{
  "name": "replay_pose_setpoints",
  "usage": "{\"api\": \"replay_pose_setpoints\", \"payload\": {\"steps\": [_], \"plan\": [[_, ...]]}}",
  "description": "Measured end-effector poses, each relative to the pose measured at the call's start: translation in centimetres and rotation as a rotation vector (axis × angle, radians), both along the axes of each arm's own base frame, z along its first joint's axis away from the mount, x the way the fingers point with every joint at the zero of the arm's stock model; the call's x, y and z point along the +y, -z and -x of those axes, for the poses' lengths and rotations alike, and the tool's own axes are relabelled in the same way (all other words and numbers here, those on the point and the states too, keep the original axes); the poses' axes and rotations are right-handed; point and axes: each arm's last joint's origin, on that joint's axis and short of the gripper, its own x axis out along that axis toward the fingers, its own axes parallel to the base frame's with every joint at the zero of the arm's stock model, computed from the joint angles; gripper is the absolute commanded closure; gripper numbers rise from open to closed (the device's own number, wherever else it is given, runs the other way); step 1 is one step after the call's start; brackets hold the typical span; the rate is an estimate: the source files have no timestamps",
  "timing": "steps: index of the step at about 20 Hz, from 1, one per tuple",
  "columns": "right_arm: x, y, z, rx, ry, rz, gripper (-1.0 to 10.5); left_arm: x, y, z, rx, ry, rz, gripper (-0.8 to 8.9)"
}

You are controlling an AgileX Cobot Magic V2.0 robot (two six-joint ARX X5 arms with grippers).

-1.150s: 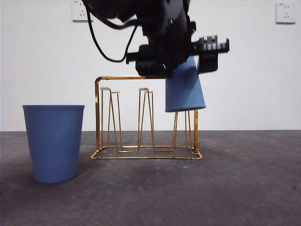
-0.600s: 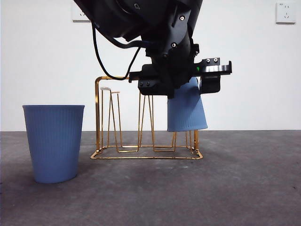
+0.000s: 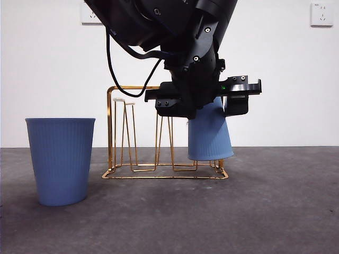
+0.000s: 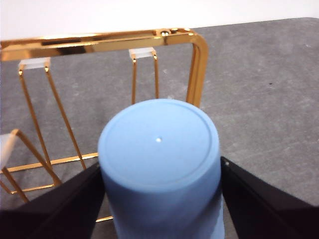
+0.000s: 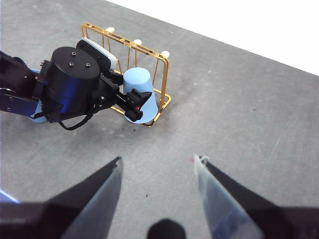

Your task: Pick up cup 1,put cup 1 in the cup rack,pick up cup 2,put cup 2 in the cup rack

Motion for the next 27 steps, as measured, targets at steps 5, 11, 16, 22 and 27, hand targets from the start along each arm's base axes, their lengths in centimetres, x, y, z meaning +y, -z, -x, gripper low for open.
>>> {"api": "replay_pose_setpoints", "payload": {"steps": [5,11,16,22,27], "plan": [[0.0,0.0,0.0,0.000,0.000,0.001,6.9,-0.1,0.0,0.0,0.014,0.031,0.019,6.61],[0.0,0.0,0.0,0.000,0.000,0.001,6.9,-0.1,0.0,0.0,0.024,0.033,0.019,3.94],[0.0,0.0,0.0,-0.001,-0.002,0.003,6.9,0.0,-0.1,0.1,0.050,0.035,0.027,3.93],[0.0,0.0,0.0,-0.001,-0.002,0.004,6.9,0.2,1.7,0.6,0.171,0.081,-0.016,3.94],[0.0,0.0,0.0,-0.001,-0.002,0.004,6.9,0.2,1.8,0.6,0.183,0.082,-0.016,3.94]]}}
